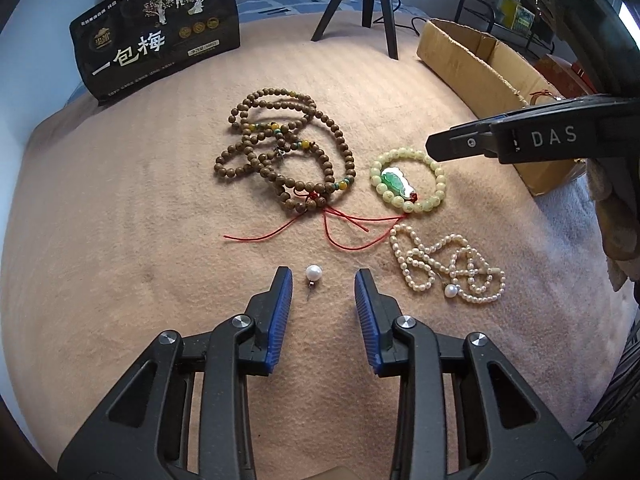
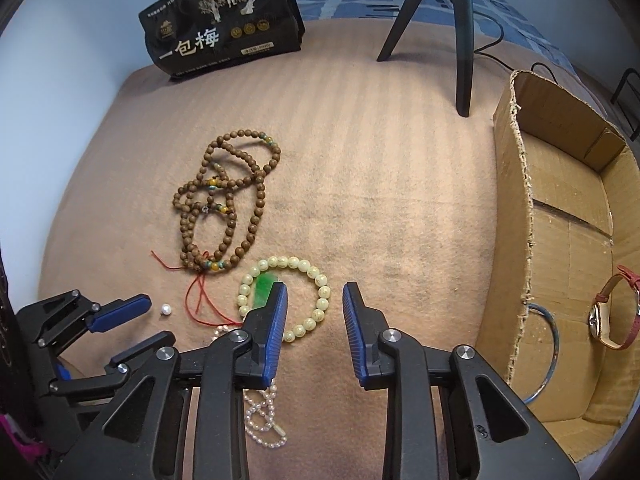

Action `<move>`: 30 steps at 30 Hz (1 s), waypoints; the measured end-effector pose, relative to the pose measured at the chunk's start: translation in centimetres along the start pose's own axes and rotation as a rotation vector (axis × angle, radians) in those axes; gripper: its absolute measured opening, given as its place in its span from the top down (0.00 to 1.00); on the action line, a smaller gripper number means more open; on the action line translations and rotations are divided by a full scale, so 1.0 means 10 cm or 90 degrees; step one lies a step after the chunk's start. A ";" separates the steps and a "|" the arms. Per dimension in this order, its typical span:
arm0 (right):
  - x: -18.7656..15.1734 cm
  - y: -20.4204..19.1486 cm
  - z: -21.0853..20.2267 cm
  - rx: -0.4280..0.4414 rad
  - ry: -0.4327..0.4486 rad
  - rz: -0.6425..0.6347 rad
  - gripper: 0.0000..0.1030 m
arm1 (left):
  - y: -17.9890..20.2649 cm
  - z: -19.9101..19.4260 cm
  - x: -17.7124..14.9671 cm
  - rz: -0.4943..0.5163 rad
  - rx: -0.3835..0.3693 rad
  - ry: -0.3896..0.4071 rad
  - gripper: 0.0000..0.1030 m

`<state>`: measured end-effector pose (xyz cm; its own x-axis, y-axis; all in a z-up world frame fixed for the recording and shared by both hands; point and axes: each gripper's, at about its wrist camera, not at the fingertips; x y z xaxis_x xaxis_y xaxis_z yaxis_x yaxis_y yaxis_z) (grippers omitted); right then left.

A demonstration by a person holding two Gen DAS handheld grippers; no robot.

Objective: Organize jewelry
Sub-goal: 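Close the left tool on the pearl while the right tool grasps the cream bead bracelet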

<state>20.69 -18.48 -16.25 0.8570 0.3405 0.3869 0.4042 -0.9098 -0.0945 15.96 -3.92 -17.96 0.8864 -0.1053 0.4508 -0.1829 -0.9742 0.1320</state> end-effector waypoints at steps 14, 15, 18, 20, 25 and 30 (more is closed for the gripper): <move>0.06 0.00 0.13 0.002 -0.017 0.004 0.80 | -0.16 0.10 0.05 -0.044 -0.020 -0.015 0.81; 0.06 0.01 0.14 0.002 -0.018 0.007 0.80 | -0.17 0.11 0.06 -0.047 -0.022 -0.016 0.81; 0.05 0.03 0.17 0.004 -0.023 0.010 0.80 | -0.16 0.13 0.05 -0.043 -0.021 -0.017 0.82; 0.05 0.02 0.19 -0.001 -0.028 0.007 0.81 | -0.15 0.15 0.04 -0.036 -0.019 -0.017 0.82; 0.05 0.03 0.26 -0.015 -0.041 0.001 0.83 | -0.16 0.16 0.04 -0.035 -0.021 -0.018 0.85; 0.05 -0.02 0.29 -0.032 -0.044 -0.016 0.93 | -0.16 0.16 0.03 -0.032 -0.023 -0.015 0.91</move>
<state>21.98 -17.40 -18.73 0.8678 0.3768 0.3239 0.4103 -0.9111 -0.0394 17.23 -2.73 -19.45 0.9045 -0.0620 0.4219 -0.1533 -0.9705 0.1861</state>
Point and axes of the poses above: each gripper's, at about its wrist camera, not at the fingertips, and z roughly the way its jaws point, y to its right, x to its top, and after that the axes turned 12 degrees about -z, right-handed
